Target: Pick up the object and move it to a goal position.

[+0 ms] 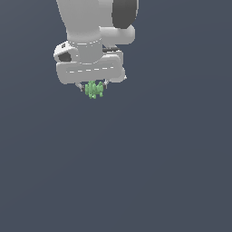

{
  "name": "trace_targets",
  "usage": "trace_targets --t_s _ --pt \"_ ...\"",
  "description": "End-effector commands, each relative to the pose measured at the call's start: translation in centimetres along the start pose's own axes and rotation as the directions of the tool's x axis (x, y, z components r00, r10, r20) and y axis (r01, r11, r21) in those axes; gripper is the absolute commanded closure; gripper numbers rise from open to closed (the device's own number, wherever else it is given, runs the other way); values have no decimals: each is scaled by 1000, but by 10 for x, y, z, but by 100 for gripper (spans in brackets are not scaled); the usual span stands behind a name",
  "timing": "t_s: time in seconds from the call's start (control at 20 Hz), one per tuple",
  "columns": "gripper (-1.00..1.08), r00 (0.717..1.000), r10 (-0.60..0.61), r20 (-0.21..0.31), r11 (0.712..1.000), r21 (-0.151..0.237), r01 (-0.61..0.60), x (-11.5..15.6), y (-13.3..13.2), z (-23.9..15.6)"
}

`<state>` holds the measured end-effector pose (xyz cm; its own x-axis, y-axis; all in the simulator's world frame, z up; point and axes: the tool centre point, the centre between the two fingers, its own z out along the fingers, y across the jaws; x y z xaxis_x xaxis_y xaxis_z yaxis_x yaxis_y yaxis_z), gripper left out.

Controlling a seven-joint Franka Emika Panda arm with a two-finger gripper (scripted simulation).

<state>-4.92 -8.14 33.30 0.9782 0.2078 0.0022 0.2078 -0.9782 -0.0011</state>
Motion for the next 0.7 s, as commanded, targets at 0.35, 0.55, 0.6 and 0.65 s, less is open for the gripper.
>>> trace_targets --t_s 0.35,0.55,0.6,0.65 --pt "108 1000 -1 2 1000 -1 1 -2 28 -48" --pt "108 1000 -1 2 1000 -1 1 -1 32 -55" --pt "108 1000 -1 2 1000 -1 1 -1 32 -55" --pt "108 1000 -1 2 1000 -1 1 -1 32 -56"
